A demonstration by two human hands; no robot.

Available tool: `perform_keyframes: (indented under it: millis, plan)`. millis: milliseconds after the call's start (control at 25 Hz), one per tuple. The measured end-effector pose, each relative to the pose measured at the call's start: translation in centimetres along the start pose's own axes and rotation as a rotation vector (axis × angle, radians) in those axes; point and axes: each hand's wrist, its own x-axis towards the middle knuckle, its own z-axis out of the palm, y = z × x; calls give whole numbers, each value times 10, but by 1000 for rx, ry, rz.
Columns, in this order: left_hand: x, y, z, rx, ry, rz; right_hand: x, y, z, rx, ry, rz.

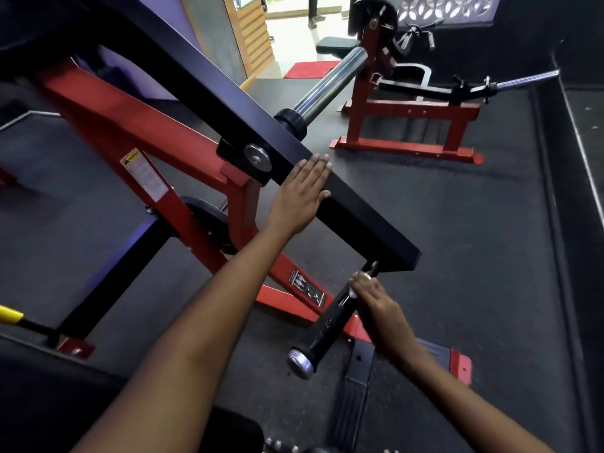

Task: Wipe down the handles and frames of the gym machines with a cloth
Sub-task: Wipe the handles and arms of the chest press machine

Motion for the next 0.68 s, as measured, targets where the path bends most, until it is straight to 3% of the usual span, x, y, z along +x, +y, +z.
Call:
perform_keyframes:
  millis: [200, 320, 400, 600, 680]
  plan:
    - [-2, 4, 2, 32, -10, -52, -17, -25, -6, 82, -313, -422]
    - [-1, 7, -2, 28, -25, -71, 34, 3, -28, 64, -253, -133]
    - [-1, 9, -4, 13, -49, -88, 45, 5, -29, -50, -279, -42]
    - [-4, 10, -5, 6, -40, -96, 11, -56, -17, 99, -601, -334]
    - [-4, 10, -5, -3, -30, -102, 34, -34, -20, 106, -532, -237]
